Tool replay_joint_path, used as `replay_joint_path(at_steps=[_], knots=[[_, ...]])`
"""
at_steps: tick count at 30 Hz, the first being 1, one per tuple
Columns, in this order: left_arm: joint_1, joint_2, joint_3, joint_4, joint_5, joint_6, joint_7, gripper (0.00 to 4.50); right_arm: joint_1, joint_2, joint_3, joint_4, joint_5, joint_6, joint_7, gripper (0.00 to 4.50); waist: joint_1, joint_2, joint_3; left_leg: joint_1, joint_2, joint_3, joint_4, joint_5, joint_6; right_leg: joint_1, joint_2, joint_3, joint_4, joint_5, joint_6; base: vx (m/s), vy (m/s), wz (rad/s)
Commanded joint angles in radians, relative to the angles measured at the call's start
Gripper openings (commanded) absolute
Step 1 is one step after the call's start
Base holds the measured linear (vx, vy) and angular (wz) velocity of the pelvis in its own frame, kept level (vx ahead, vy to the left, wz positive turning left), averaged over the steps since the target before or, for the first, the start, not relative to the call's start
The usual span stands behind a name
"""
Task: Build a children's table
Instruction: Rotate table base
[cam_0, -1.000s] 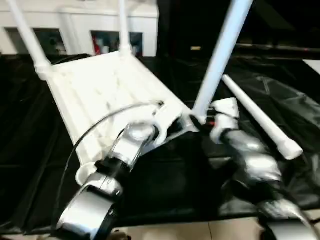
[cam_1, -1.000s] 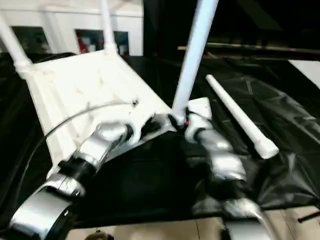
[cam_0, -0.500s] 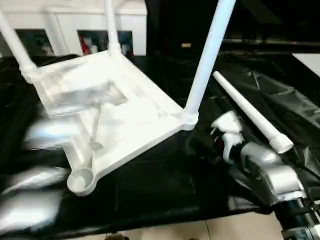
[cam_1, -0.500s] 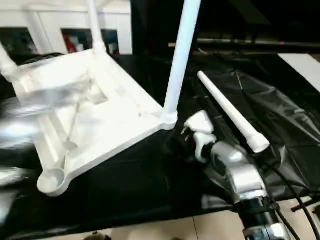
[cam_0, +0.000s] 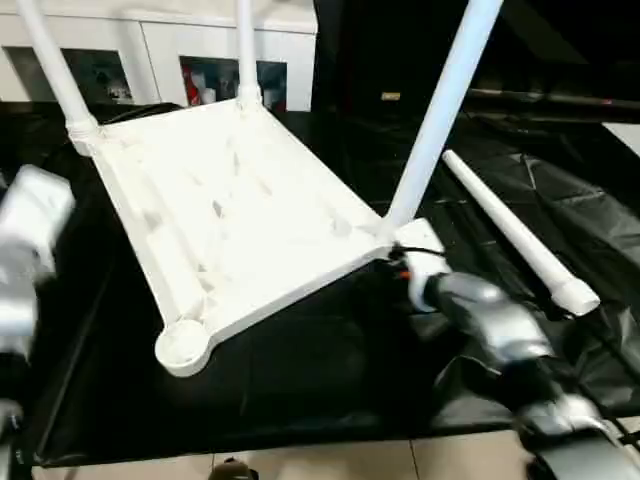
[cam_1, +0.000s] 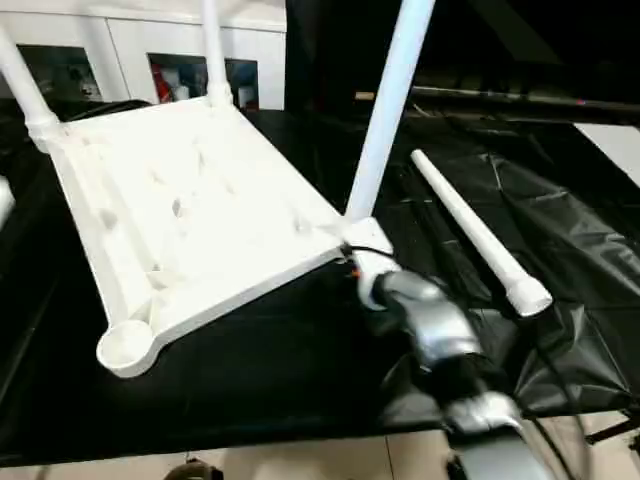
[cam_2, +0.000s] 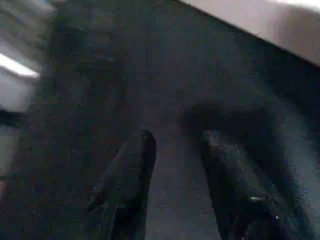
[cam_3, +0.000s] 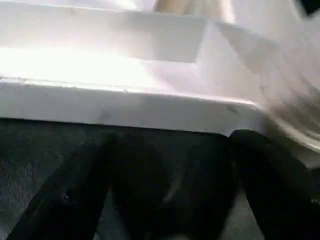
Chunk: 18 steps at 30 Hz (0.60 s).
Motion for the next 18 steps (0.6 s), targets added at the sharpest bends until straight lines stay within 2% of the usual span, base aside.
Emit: replay_joint_path(at_steps=[1, 2, 3, 8, 14, 15, 18], knots=[[0.006, -0.009, -0.040, -0.049, -0.024, 0.019, -0.056, 1.81, -0.033, 0.006, 0.002, 0.068, -0.023, -0.041, -0.009, 3.85, -0.002, 0.025, -0.069, 0.028, 0.031, -0.014, -0.080, -0.233, -0.058, 0.037, -0.062, 0.056, -0.068, -0.114, -0.189, 0.000, 0.000, 0.00], [0.006, -0.009, -0.040, -0.049, -0.024, 0.019, -0.056, 1.81, -0.033, 0.006, 0.002, 0.068, -0.023, -0.041, -0.009, 3.85, -0.005, 0.031, -0.069, 0.025, 0.030, -0.016, -0.080, -0.232, -0.061, 0.039, -0.062, 0.056, -0.067, -0.095, -0.194, 0.000, 0.000, 0.00], [0.020, -0.029, -0.065, -0.087, -0.059, 0.019, -0.116, 1.81, -0.064, 0.027, -0.011, 0.135, -0.020, -0.076, -0.023, 3.85, -0.006, 0.028, -0.068, 0.026, 0.029, -0.014, -0.079, -0.230, -0.060, 0.039, -0.061, 0.056, -0.066, -0.086, -0.199, 0.000, 0.000, 0.00], [0.057, -0.050, -0.107, -0.204, -0.128, 0.062, -0.253, 1.81, -0.111, 0.057, -0.026, 0.237, -0.011, -0.145, -0.019, 3.85, -0.010, 0.030, -0.067, 0.028, 0.031, -0.014, -0.080, -0.256, -0.062, 0.039, -0.063, 0.056, -0.070, -0.125, -0.210, 0.000, 0.000, 0.00], [0.070, -0.091, -0.117, -0.285, -0.223, 0.091, -0.334, 1.81, -0.126, 0.076, -0.026, 0.265, -0.015, -0.170, -0.016, 3.85, -0.010, 0.030, -0.068, 0.029, 0.029, -0.011, -0.078, -0.243, -0.057, 0.040, -0.058, 0.056, -0.065, -0.097, -0.215, 0.000, 0.000, 0.00], [0.070, -0.107, -0.141, -0.290, -0.233, 0.088, -0.357, 1.81, -0.127, 0.073, -0.028, 0.263, -0.015, -0.185, -0.009, 3.85, -0.011, 0.038, -0.067, 0.029, 0.029, -0.012, -0.079, -0.254, -0.060, 0.039, -0.057, 0.056, -0.068, -0.105, -0.212, 0.000, 0.000, 0.00], [0.056, -0.146, -0.158, -0.275, -0.231, 0.072, -0.351, 1.81, -0.119, 0.062, -0.039, 0.241, -0.009, -0.193, -0.004, 3.85, -0.011, 0.033, -0.067, 0.027, 0.029, -0.012, -0.079, -0.257, -0.059, 0.042, -0.056, 0.056, -0.069, -0.113, -0.206, 0.000, 0.000, 0.00]])
